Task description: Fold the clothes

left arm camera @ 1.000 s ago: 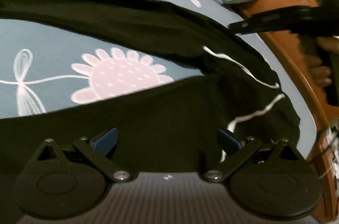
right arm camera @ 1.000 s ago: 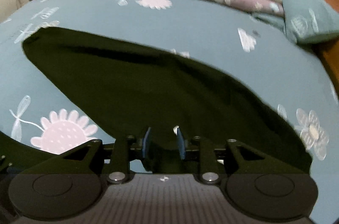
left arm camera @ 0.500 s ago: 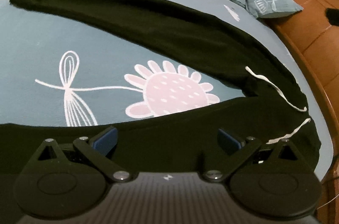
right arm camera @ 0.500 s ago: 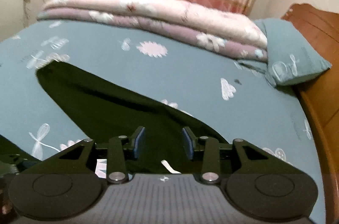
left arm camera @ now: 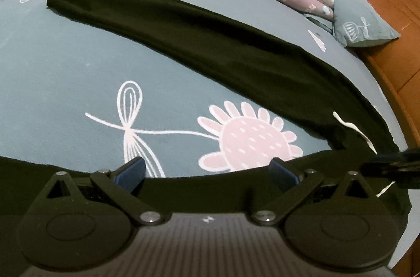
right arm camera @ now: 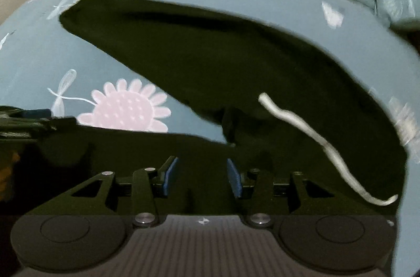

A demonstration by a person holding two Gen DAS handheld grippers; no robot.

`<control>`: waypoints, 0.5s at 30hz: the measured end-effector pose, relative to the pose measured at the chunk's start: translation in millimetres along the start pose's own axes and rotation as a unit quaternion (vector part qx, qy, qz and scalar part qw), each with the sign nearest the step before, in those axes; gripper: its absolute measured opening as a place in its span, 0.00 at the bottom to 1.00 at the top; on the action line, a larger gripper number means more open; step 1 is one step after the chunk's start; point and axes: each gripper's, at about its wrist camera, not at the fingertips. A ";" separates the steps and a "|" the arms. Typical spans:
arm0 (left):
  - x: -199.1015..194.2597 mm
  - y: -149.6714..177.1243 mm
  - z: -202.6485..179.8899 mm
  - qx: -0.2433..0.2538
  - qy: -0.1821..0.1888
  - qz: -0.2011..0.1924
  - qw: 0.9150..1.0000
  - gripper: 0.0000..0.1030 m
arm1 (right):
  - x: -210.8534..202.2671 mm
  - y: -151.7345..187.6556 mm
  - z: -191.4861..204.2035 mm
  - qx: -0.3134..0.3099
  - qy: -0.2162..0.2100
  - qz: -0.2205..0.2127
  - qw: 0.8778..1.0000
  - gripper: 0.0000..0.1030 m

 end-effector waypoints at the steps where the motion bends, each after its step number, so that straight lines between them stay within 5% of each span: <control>1: 1.1 0.3 0.6 0.000 0.001 0.002 1.000 0.97 | 8.1 5.8 -1.9 0.010 -0.001 -0.003 1.000 0.44; 4: 2.6 -0.1 1.8 0.001 0.000 0.006 1.000 0.97 | 31.0 30.2 -3.4 0.027 0.002 -0.008 1.000 0.45; 8: 1.5 0.5 1.4 0.005 0.006 0.006 1.000 0.97 | 28.1 62.3 14.7 -0.032 0.010 -0.016 0.999 0.45; 10: 1.9 1.7 0.1 0.007 0.005 0.007 1.000 0.97 | 20.9 58.0 11.6 -0.032 -0.009 -0.003 0.999 0.44; 15: 1.3 3.4 -3.4 0.016 0.003 0.003 1.000 0.97 | 1.5 17.4 -9.7 0.002 0.002 -0.057 0.998 0.44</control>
Point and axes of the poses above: each gripper's, at about its wrist camera, not at the fingertips, and x roughly the way its jaws point, z to its left, y to its underside, and after that the axes turned 1 degree about z, right-handed
